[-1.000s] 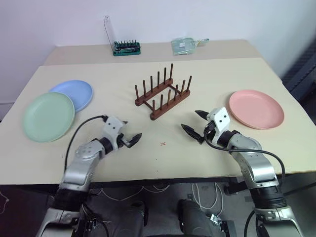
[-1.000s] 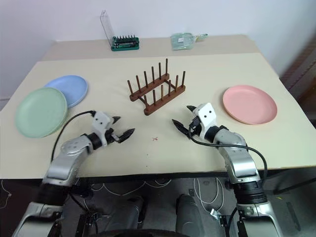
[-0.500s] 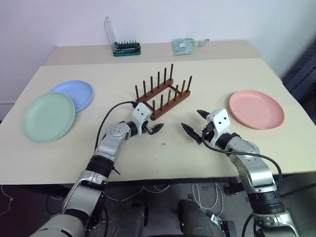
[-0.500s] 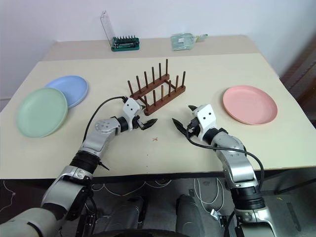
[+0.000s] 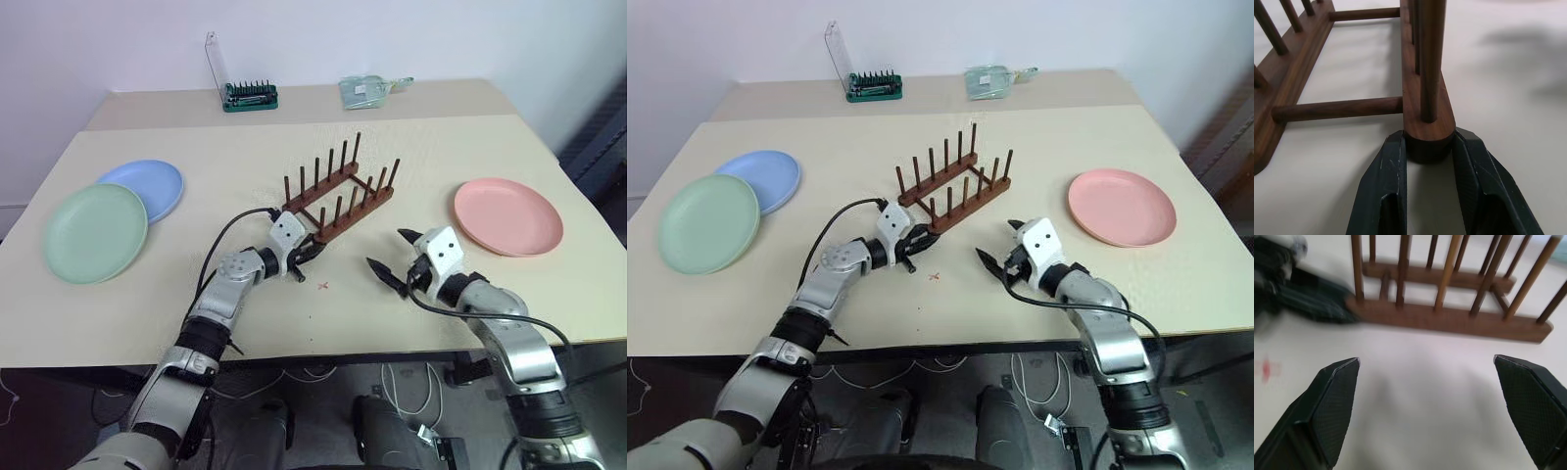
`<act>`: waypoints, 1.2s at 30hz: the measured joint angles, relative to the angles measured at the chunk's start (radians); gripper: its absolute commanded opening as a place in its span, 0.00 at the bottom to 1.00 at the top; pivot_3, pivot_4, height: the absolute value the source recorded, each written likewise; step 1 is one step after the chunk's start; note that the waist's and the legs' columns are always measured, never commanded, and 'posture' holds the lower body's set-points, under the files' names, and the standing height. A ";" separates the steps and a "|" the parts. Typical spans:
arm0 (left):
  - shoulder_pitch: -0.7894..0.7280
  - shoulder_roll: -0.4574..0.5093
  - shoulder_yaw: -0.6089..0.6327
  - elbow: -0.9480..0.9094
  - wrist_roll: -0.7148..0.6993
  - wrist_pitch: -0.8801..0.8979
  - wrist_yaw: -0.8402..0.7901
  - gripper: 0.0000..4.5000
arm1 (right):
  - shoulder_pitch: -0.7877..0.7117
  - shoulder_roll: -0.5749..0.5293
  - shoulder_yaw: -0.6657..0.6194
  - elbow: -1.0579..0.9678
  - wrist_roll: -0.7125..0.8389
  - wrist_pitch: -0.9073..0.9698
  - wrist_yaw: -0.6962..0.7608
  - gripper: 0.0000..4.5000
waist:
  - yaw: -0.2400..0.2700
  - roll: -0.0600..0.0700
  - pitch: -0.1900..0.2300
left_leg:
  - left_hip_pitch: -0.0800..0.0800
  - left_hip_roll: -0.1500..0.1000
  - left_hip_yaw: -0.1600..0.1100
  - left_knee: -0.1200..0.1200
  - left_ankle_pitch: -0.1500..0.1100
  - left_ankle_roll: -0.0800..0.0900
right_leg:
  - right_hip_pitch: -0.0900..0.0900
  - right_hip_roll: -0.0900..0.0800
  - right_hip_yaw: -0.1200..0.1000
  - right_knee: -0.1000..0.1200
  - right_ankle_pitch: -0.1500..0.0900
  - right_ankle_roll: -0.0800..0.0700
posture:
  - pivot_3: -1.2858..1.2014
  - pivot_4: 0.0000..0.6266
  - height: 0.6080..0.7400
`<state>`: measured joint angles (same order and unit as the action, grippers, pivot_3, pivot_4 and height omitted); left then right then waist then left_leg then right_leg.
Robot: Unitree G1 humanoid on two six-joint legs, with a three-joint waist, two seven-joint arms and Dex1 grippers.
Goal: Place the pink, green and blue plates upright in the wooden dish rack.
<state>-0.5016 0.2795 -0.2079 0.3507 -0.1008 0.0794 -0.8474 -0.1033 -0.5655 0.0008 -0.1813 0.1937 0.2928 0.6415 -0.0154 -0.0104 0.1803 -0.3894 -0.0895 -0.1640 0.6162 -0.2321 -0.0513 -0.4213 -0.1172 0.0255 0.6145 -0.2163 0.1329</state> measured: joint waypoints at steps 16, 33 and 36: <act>-0.027 0.085 -0.002 0.014 0.012 0.002 -0.043 0.99 | 0.043 -0.042 -0.052 -0.005 0.008 0.006 0.039 1.00 | 0.001 0.000 0.000 | 0.000 0.000 0.000 0.001 0.000 0.000 | 0.001 0.000 0.000 0.000 0.000 0.000 | 0.52 0.24 1.00; 0.197 0.176 -0.018 -0.393 -0.117 0.258 -0.128 0.13 | -0.028 -0.051 -0.045 0.086 -0.056 0.005 0.030 0.01 | 0.005 0.000 0.000 | 0.000 0.000 0.000 0.002 0.000 0.000 | 0.002 0.000 0.000 0.000 0.000 0.000 | 0.52 0.24 1.00; 0.180 0.106 -0.074 -0.400 -0.077 0.281 -0.064 0.13 | -0.056 -0.054 -0.031 0.139 -0.100 -0.002 0.009 0.01 | 0.004 0.000 0.000 | 0.000 0.000 0.000 0.002 0.000 0.000 | 0.002 0.000 0.000 0.000 0.000 0.000 | 0.52 0.24 1.00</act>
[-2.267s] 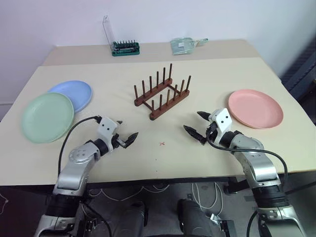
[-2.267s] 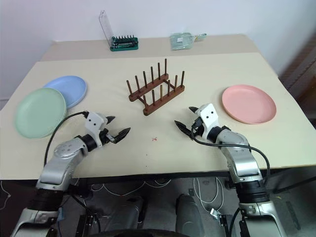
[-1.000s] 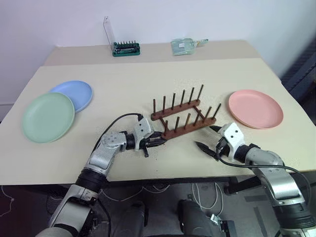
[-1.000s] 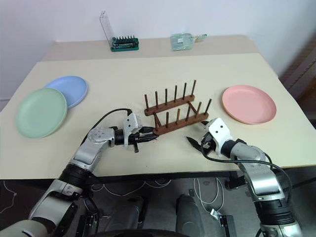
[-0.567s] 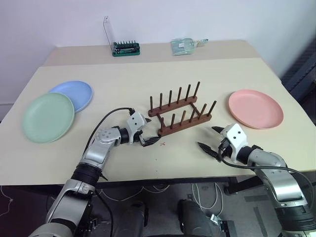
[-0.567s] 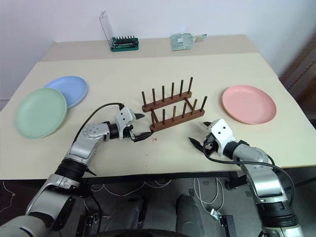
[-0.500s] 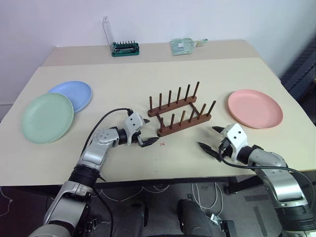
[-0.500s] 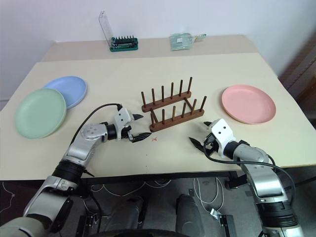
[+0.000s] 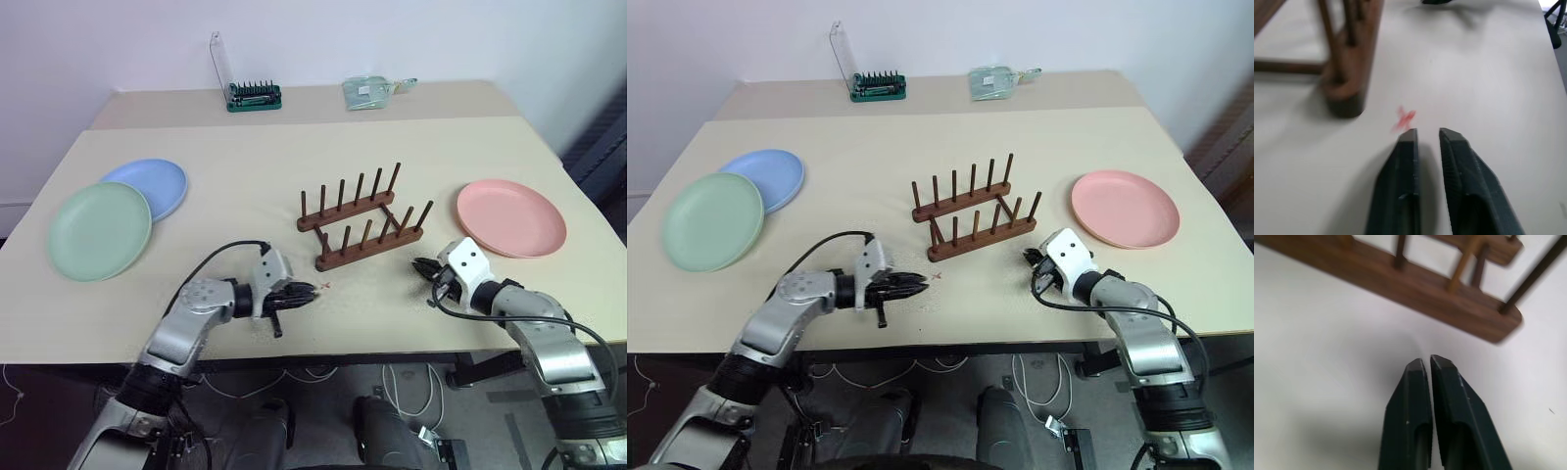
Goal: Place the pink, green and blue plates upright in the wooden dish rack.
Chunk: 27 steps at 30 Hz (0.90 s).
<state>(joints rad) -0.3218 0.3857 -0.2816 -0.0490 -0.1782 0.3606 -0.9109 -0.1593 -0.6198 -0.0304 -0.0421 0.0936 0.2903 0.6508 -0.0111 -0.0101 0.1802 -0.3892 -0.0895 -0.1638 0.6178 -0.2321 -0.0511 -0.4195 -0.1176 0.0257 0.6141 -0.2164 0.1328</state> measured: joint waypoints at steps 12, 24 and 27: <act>-0.093 -0.103 -0.009 0.137 0.164 -0.061 0.292 0.13 | -0.153 0.039 0.048 0.169 -0.123 -0.049 -0.108 0.01 | -0.005 0.001 -0.001 | 0.001 0.000 0.000 0.000 0.000 0.000 | 0.000 0.000 0.000 0.000 0.000 0.000 | 0.52 0.24 1.00; -0.161 -0.116 0.063 0.281 0.197 -0.116 0.452 0.13 | -0.274 0.114 0.104 0.315 -0.178 -0.127 -0.154 0.01 | -0.006 0.001 -0.001 | 0.002 0.000 0.000 0.000 0.000 0.000 | 0.000 0.000 0.000 0.001 0.000 0.000 | 0.52 0.24 1.00; -0.161 -0.116 0.063 0.288 0.206 -0.129 0.463 0.13 | -0.274 0.114 0.104 0.320 -0.187 -0.139 -0.157 0.01 | -0.007 0.001 -0.001 | 0.002 0.000 0.000 0.000 0.000 0.000 | 0.000 0.000 0.000 0.001 0.000 0.000 | 0.52 0.24 1.00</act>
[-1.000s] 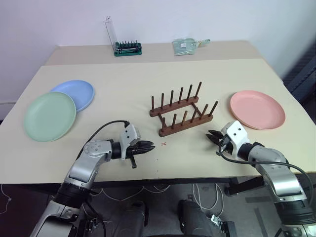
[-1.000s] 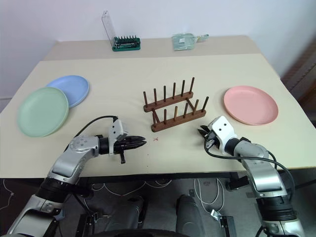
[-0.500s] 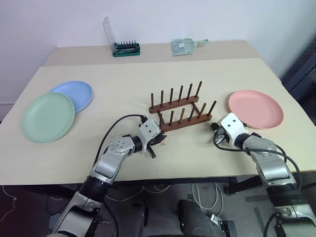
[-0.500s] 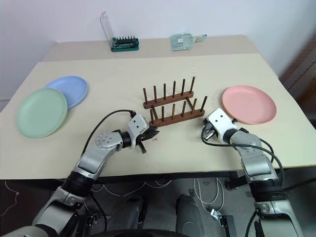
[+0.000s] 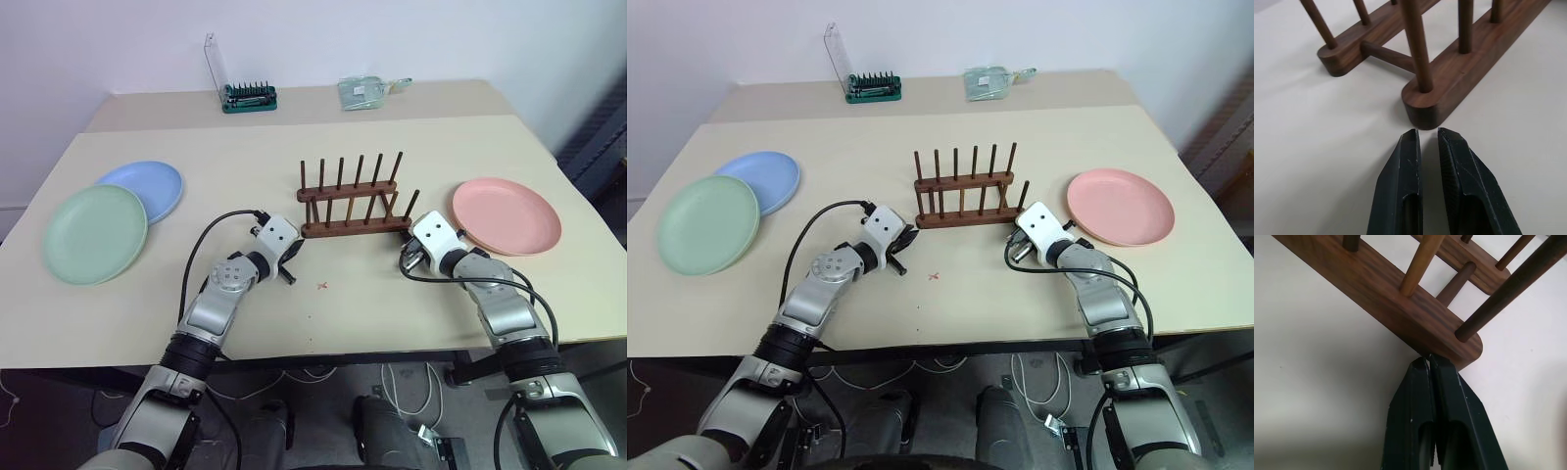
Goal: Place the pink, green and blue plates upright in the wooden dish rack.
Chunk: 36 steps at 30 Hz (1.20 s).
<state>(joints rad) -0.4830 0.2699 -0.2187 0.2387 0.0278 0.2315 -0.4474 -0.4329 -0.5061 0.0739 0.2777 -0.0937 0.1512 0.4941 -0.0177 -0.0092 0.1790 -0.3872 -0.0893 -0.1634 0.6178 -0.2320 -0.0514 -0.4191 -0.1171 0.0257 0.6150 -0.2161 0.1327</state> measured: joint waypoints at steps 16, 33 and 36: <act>-0.072 -0.029 0.019 0.143 0.057 -0.058 0.130 0.13 | 0.184 -0.107 -0.129 -0.165 0.012 0.037 -0.002 0.01 | -0.002 0.002 -0.001 | 0.001 0.000 0.001 0.000 0.000 0.000 | 0.001 0.000 0.000 0.000 0.000 0.000 | 0.52 0.24 1.00; 0.047 0.100 0.009 -0.084 -0.080 0.038 -0.248 0.13 | 0.197 -0.140 -0.135 -0.225 0.032 0.050 0.022 0.01 | 0.010 0.002 -0.002 | 0.001 -0.001 -0.001 0.001 0.000 0.000 | 0.003 -0.001 0.000 -0.001 0.000 0.000 | 0.52 0.24 1.00; 0.020 0.047 -0.008 -0.059 -0.062 0.047 -0.228 0.13 | 0.194 -0.140 -0.135 -0.225 0.033 0.050 0.024 0.01 | 0.011 0.002 -0.002 | 0.001 -0.001 -0.001 0.002 0.000 0.001 | 0.004 -0.001 0.000 -0.002 0.000 0.000 | 0.52 0.24 1.00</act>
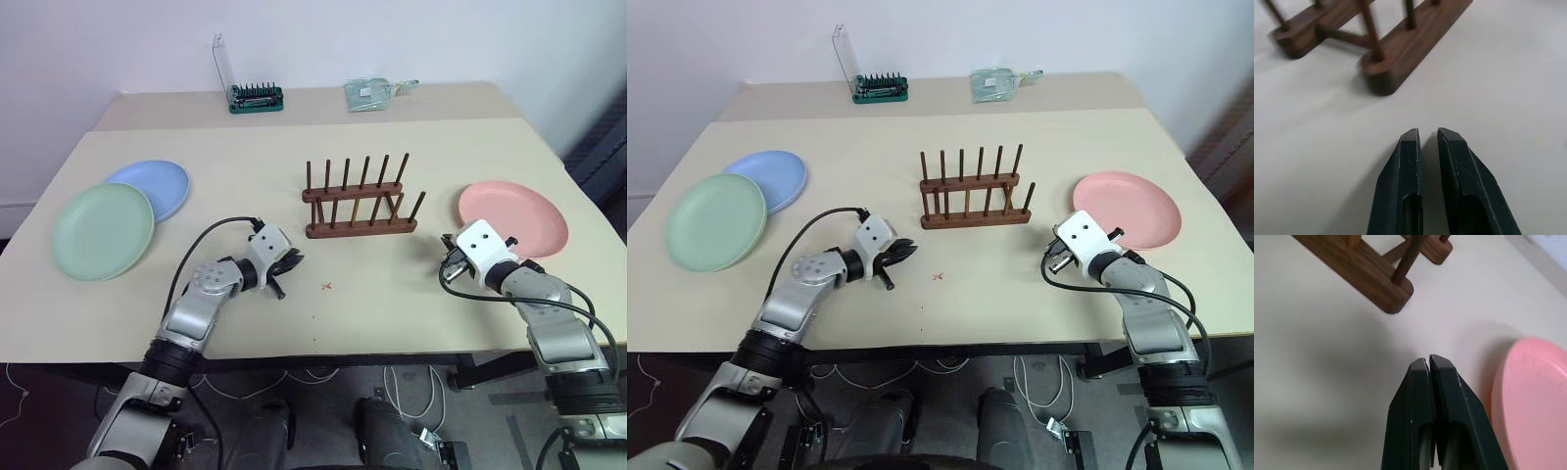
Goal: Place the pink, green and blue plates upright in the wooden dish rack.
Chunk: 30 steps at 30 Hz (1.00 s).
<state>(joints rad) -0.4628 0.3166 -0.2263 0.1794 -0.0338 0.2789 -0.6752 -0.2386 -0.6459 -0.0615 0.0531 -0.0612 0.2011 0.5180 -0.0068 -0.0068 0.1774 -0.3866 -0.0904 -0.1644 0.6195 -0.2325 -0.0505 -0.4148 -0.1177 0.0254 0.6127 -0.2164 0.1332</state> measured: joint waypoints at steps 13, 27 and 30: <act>-0.141 -0.102 0.027 0.231 0.072 -0.036 0.255 0.13 | 0.011 -0.031 -0.005 -0.004 0.002 -0.001 0.009 0.01 | -0.010 0.000 0.000 | 0.003 0.000 0.000 0.000 0.000 0.000 | 0.002 0.000 0.000 0.001 -0.001 0.001 | 0.52 0.24 1.00; 0.033 -0.035 0.034 -0.085 -0.114 -0.112 -0.085 0.13 | 0.002 -0.124 -0.051 -0.006 0.035 0.055 0.087 0.86 | -0.005 0.000 0.000 | 0.002 0.000 0.001 0.000 -0.001 0.001 | 0.002 0.000 0.000 0.000 -0.001 0.001 | 0.52 0.24 1.00; 0.066 -0.029 0.022 -0.150 -0.155 -0.106 -0.144 0.13 | -0.015 -0.121 -0.031 0.053 0.007 0.068 0.064 0.86 | -0.007 0.000 0.000 | 0.002 0.000 0.001 0.000 -0.001 0.001 | 0.002 0.000 0.000 0.000 -0.001 0.001 | 0.52 0.24 1.00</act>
<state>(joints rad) -0.3969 0.2878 -0.2041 0.0295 -0.1891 0.1728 -0.8190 -0.2536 -0.7668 -0.0922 0.1058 -0.0539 0.2687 0.5818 -0.0134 -0.0067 0.1775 -0.3846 -0.0900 -0.1637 0.6197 -0.2331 -0.0495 -0.4131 -0.1181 0.0255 0.6125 -0.2173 0.1341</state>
